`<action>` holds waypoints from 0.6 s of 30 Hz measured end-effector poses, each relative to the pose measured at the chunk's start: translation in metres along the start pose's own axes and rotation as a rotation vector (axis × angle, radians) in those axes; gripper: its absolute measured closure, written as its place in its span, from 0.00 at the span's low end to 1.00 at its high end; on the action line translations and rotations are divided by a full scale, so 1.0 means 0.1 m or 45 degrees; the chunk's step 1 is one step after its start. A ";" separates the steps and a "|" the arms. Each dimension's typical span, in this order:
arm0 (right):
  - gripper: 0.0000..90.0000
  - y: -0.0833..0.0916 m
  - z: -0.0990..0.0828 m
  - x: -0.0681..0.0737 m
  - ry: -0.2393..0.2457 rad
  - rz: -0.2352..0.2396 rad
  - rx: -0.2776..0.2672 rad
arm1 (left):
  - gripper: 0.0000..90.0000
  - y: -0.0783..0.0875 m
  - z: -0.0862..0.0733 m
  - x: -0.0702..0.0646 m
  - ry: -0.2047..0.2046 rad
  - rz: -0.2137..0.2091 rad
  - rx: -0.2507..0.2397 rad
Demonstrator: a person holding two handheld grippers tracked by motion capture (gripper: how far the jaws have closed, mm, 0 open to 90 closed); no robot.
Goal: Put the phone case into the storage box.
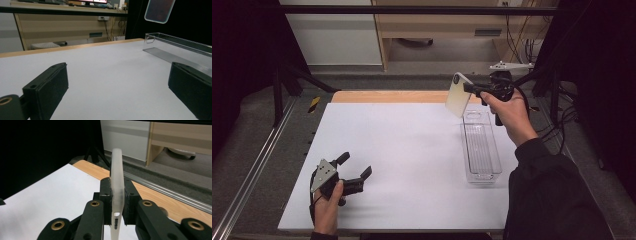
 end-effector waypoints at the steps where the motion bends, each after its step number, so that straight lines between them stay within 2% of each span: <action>1: 0.90 0.02 0.00 -0.02 -0.002 -0.006 -0.002 | 0.03 0.00 0.00 0.00 -0.001 0.000 -0.001; 18: 0.90 0.27 -0.03 -0.28 0.001 -0.085 -0.021 | 0.03 0.00 0.00 0.01 0.001 0.000 -0.002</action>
Point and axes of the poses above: each handheld gripper's, and its own axes: y roughly backward along the jaws, z roughly out of its top, x roughly to its left, the point moved 4 cm from there along -y, roughly forward along the jaws, and after that the axes turned 15 degrees about -x, right-handed, at the moved point
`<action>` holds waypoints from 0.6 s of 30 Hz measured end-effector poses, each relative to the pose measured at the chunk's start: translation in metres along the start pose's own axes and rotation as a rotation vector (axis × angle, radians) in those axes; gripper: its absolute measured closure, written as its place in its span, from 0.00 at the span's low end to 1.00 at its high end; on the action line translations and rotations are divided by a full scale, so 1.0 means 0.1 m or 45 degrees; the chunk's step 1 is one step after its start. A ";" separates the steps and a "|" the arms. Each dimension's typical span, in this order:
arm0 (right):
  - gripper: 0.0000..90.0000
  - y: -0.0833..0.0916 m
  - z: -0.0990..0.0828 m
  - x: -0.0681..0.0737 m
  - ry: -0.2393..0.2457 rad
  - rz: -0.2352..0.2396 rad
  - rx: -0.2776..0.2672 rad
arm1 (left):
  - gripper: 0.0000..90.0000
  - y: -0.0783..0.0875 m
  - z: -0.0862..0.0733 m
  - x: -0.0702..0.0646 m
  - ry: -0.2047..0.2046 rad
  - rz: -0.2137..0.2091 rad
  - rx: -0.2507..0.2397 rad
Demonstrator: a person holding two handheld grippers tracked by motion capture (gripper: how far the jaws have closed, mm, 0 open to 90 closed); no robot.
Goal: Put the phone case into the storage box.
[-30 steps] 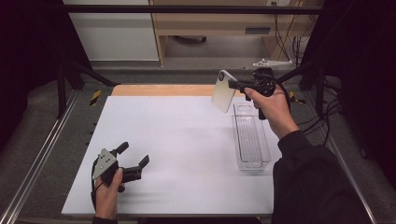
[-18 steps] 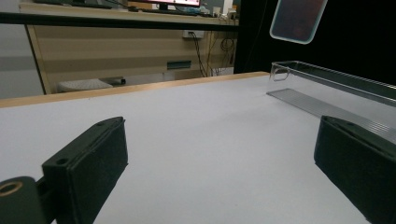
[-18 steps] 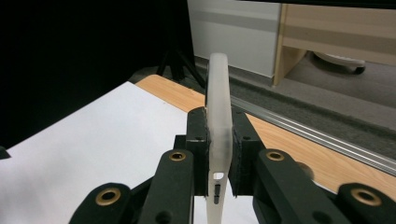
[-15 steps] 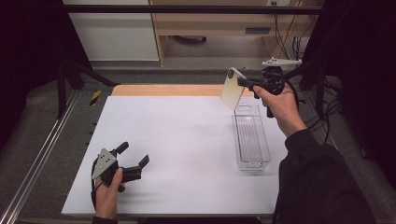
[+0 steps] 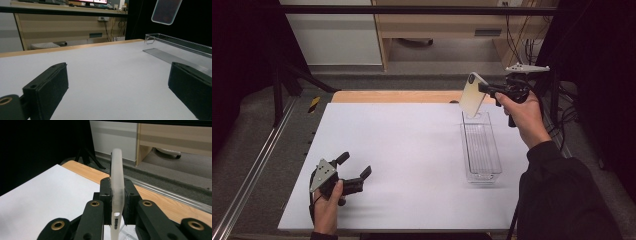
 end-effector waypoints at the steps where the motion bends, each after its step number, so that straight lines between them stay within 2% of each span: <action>1: 0.90 0.01 -0.01 -0.02 -0.002 -0.006 0.002 | 0.03 0.00 0.00 0.00 -0.001 0.000 0.000; 18: 0.90 0.14 -0.12 -0.24 -0.011 -0.075 0.012 | 0.03 0.00 0.00 0.00 0.001 0.001 0.001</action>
Point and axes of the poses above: each handheld gripper's, and its own axes: y roughly backward along the jaws, z roughly out of its top, x roughly to its left, the point moved 4 cm from there along -y, roughly forward along the jaws, and after that the axes turned 15 degrees about -x, right-handed, at the moved point
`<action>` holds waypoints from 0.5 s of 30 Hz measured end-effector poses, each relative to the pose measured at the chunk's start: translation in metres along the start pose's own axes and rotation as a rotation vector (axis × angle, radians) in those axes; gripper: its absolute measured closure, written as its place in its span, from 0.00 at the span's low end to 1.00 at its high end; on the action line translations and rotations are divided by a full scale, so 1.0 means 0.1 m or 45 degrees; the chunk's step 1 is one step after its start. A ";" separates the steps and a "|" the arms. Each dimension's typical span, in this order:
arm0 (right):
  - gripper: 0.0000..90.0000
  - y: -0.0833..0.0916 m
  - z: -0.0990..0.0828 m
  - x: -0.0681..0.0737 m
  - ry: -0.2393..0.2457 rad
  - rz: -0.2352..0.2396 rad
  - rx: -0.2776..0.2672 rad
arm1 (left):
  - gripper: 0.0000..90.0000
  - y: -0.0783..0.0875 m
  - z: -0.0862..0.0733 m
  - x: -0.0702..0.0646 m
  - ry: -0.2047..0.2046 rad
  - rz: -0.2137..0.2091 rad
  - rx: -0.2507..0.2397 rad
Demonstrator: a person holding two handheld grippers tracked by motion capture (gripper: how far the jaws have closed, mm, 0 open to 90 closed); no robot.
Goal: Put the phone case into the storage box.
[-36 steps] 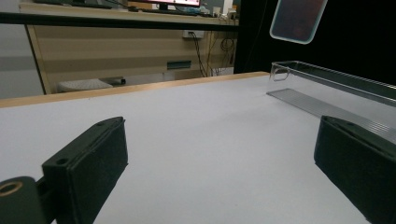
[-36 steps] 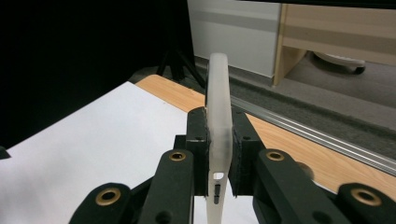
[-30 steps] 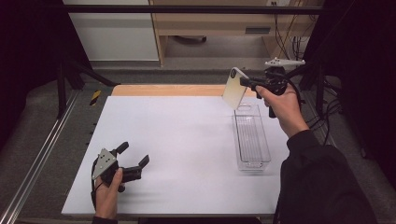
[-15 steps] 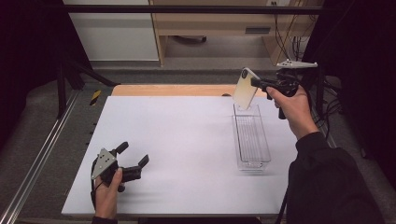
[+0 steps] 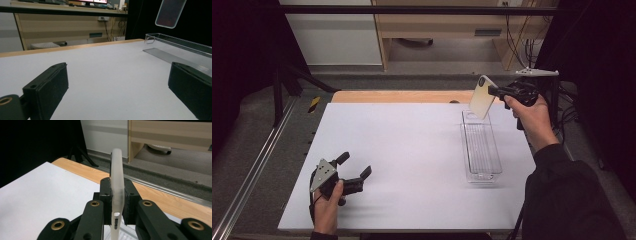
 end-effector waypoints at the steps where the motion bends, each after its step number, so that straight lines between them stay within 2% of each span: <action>1: 0.90 0.00 -0.01 -0.01 0.001 -0.002 0.001 | 0.03 0.00 0.00 0.00 0.000 0.000 0.001; 15: 0.90 0.00 -0.19 -0.14 -0.012 -0.037 0.045 | 0.03 0.00 0.00 0.00 0.007 0.004 -0.001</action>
Point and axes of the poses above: each handheld gripper's, and its own axes: y roughly backward along the jaws, z roughly out of its top, x roughly to its left, the point moved 4 cm from there along -y, roughly forward along the jaws, and after that the axes turned 15 degrees about -x, right-handed, at the moved point
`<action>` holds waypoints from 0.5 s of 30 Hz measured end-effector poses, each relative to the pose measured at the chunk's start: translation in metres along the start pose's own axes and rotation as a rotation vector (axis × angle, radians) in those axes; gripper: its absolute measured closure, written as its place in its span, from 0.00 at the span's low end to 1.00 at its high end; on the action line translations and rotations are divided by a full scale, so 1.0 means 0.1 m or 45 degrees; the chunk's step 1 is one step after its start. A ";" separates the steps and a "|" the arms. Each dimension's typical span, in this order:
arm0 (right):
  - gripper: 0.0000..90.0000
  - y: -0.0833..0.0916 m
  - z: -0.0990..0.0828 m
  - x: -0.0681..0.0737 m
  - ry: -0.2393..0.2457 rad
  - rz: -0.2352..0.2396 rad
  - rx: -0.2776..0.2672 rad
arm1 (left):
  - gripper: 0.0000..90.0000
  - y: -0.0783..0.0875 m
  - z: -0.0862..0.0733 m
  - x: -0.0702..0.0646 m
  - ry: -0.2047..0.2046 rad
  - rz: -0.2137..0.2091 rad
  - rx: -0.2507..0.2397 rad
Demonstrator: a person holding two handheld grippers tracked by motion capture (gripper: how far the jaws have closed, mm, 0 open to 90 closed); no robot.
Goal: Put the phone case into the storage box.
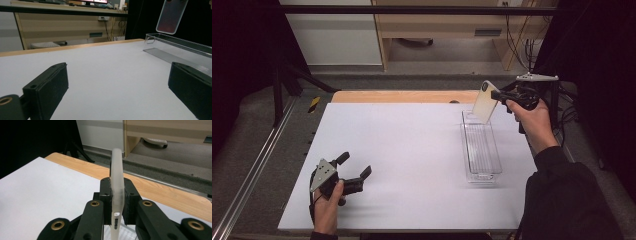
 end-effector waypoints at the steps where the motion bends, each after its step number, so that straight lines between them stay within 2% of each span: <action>1: 0.90 0.00 -0.01 -0.01 -0.001 -0.001 0.000 | 0.03 0.00 0.00 0.00 -0.001 0.000 0.000; 15: 0.90 -0.04 -0.16 -0.05 -0.023 -0.001 0.026 | 0.03 0.00 0.00 0.00 -0.003 0.000 0.003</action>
Point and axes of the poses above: each handheld gripper's, and its own axes: y roughly backward along the jaws, z roughly out of its top, x roughly to its left, the point moved 4 cm from there along -y, roughly forward along the jaws, and after that the axes turned 15 degrees about -x, right-handed, at the moved point
